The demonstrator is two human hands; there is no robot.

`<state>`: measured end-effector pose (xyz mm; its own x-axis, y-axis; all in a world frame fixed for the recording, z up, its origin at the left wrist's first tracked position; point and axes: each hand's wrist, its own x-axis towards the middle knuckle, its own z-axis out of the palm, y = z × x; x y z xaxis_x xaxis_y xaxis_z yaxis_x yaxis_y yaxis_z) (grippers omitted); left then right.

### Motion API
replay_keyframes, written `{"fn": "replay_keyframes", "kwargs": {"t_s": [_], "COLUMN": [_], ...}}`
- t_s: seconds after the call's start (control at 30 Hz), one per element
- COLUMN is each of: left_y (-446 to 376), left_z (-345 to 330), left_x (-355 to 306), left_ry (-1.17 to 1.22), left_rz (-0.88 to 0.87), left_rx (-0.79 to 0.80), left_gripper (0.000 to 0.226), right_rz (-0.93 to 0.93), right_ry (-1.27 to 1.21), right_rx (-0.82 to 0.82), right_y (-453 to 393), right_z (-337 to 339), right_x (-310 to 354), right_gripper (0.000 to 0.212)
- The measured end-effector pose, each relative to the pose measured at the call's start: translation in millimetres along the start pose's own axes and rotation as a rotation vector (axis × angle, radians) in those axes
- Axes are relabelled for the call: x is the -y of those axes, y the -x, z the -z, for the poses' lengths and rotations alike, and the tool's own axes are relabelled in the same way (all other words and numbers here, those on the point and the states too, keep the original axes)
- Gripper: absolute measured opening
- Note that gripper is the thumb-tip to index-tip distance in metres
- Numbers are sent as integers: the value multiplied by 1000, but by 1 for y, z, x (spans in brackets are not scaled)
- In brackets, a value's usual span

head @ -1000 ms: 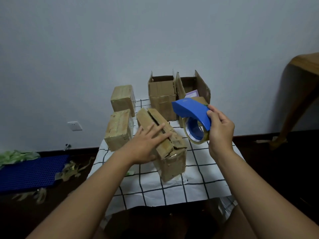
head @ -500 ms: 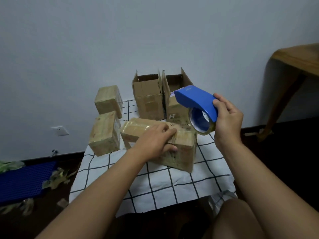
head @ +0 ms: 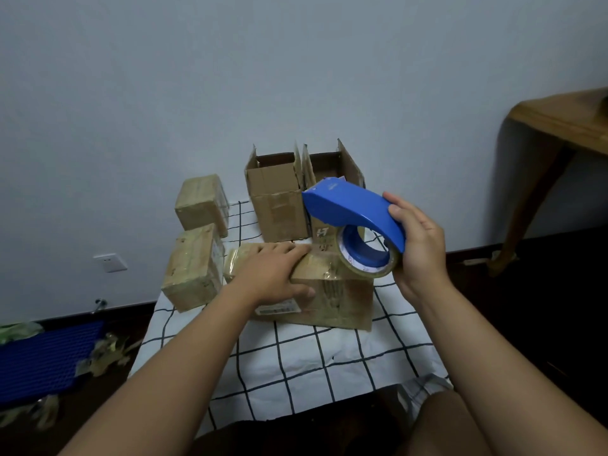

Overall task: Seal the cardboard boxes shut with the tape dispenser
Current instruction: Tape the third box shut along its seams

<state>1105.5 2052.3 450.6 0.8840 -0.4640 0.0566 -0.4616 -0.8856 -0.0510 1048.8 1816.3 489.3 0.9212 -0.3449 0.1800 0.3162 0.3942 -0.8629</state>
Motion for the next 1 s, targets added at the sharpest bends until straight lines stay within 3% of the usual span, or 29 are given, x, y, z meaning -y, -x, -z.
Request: {"fn": "replay_keyframes", "kwargs": {"t_s": [0.17, 0.3, 0.47, 0.67, 1.0], "left_y": [4, 12, 9, -7, 25], "left_z": [9, 8, 6, -5, 9], "left_x": [-22, -16, 17, 40, 29], "left_ry": [-8, 0, 39, 13, 44], "left_rz": [-6, 50, 133, 77, 72], "left_rx": [-271, -35, -12, 252, 78], "left_gripper": [59, 102, 127, 120, 106], "right_rz": [-7, -14, -23, -21, -9], "right_ry": [-49, -60, -45, -15, 30], "right_rx": [0, 16, 14, -11, 30], "right_y": [2, 6, 10, 1, -3], "right_z": [-8, -10, -7, -6, -21], "right_x": [7, 9, 6, 2, -5], "right_gripper": [23, 23, 23, 23, 26]}}
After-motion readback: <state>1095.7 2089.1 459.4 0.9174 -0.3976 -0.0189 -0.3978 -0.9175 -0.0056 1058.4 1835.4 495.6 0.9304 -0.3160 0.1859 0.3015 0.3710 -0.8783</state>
